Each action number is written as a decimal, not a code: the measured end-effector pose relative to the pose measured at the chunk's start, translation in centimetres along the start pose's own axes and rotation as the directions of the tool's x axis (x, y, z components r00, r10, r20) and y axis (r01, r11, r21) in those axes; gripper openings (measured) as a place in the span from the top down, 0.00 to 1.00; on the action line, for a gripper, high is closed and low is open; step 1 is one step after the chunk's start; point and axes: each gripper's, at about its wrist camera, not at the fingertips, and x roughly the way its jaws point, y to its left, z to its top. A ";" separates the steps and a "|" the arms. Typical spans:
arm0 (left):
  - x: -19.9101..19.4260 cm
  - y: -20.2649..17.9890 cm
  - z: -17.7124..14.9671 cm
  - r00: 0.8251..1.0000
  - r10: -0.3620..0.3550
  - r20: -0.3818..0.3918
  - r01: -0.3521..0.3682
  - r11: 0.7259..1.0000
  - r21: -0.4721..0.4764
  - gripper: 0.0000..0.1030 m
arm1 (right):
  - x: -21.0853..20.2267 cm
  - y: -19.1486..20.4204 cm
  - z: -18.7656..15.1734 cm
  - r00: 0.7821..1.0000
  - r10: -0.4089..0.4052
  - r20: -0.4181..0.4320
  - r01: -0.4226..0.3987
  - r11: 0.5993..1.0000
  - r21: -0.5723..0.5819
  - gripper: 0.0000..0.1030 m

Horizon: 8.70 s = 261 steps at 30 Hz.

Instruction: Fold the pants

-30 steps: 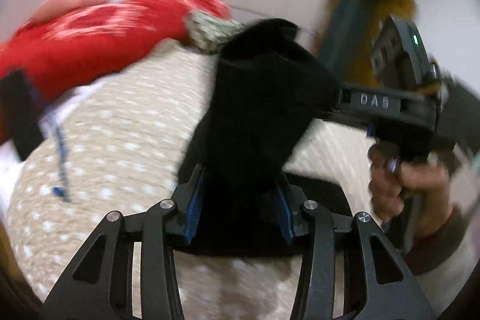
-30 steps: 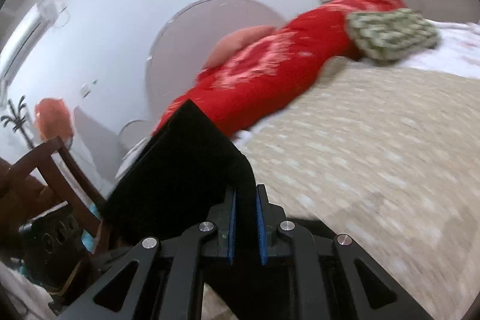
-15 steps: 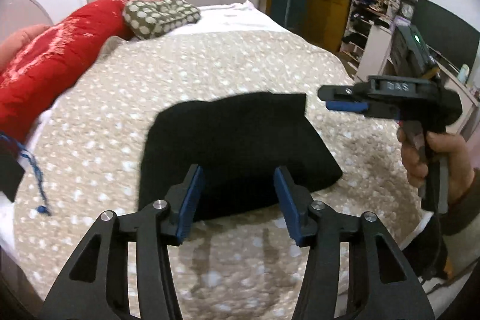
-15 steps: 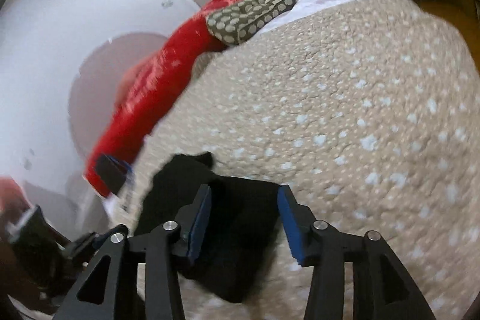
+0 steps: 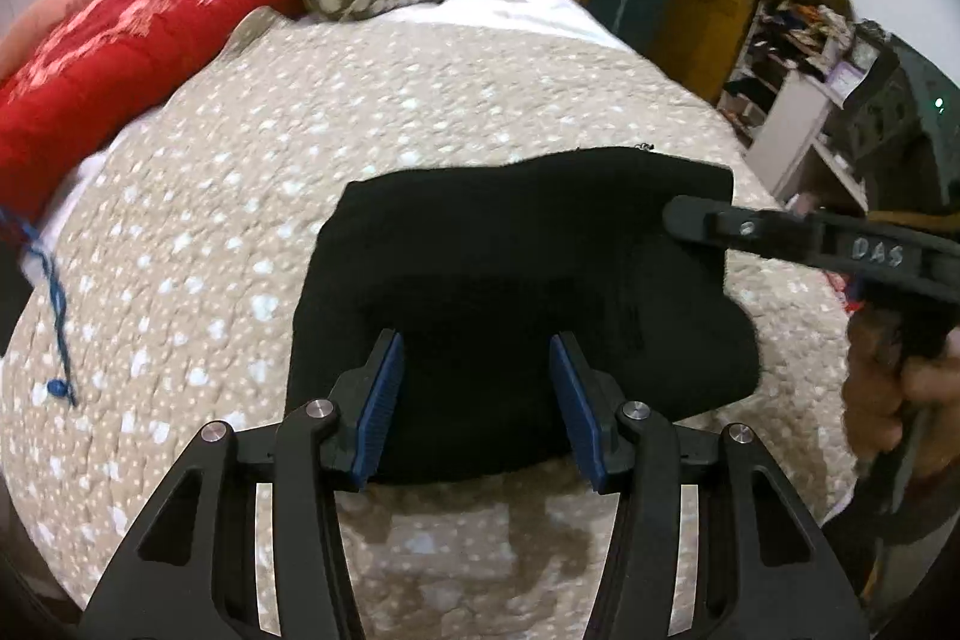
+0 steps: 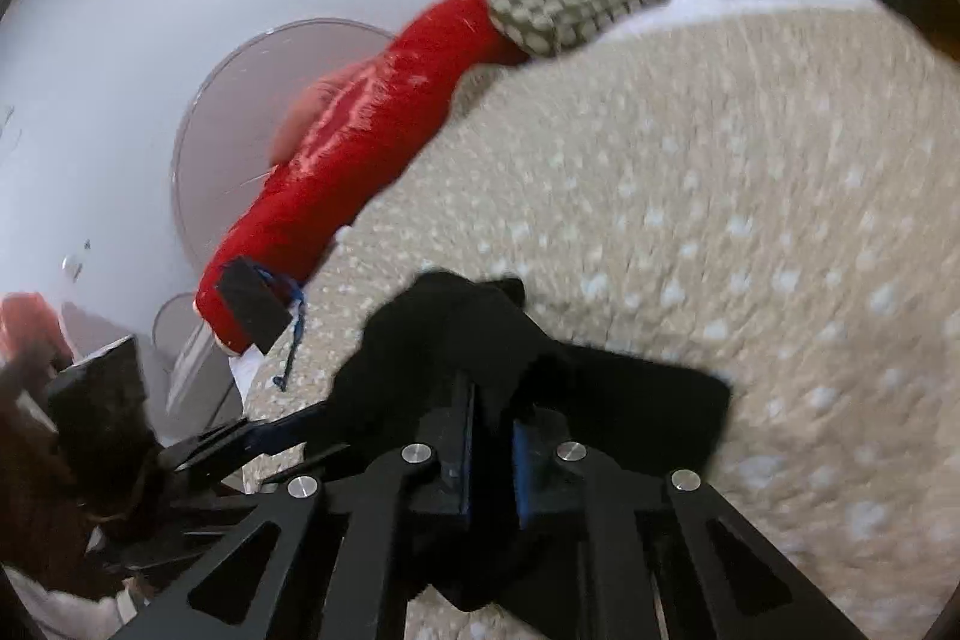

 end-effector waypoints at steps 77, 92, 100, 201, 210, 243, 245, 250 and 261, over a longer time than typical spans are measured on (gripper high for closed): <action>6.1 0.7 3.4 0.970 0.237 -0.055 -0.240 0.970 -0.047 0.29 | 0.4 1.2 -6.3 0.951 -0.264 -0.163 0.223 0.947 -0.232 0.75; 4.5 3.0 2.3 0.974 0.212 -0.076 -0.221 0.966 -0.137 0.29 | -0.7 -1.3 -4.2 0.984 -0.163 -0.077 0.162 0.987 -0.020 0.63; 4.7 2.2 2.3 0.974 0.214 -0.074 -0.221 0.968 -0.115 0.29 | 0.5 -0.9 -3.6 0.991 -0.132 -0.036 0.130 0.991 -0.038 0.89; 5.5 4.1 4.5 0.996 -0.055 -0.067 0.037 0.971 -0.237 0.36 | 0.2 -3.7 -2.7 0.995 -0.063 0.081 0.051 0.988 0.148 0.61; 6.8 3.0 10.7 0.999 -0.036 0.008 0.037 0.979 -0.201 0.36 | -0.5 -4.4 3.8 0.979 -0.100 0.175 0.084 0.992 0.099 0.61; 13.7 2.9 10.8 0.985 0.130 -0.116 -0.147 0.978 -0.148 0.20 | 5.8 -6.7 8.4 0.923 -0.382 -0.045 0.373 0.918 -0.131 0.59; 13.7 3.0 10.6 0.986 0.128 -0.110 -0.145 0.976 -0.159 0.20 | 4.3 -6.2 7.5 0.927 -0.373 -0.031 0.366 0.921 -0.137 0.58; 13.6 2.7 10.1 0.987 0.134 -0.091 -0.148 0.974 -0.172 0.20 | 4.4 -6.9 3.9 0.908 -0.419 -0.010 0.413 0.899 -0.146 0.57; 9.9 0.8 9.0 0.970 0.241 -0.041 -0.244 0.964 -0.102 0.20 | 1.2 -4.9 4.8 0.906 -0.417 0.076 0.422 0.905 -0.052 0.58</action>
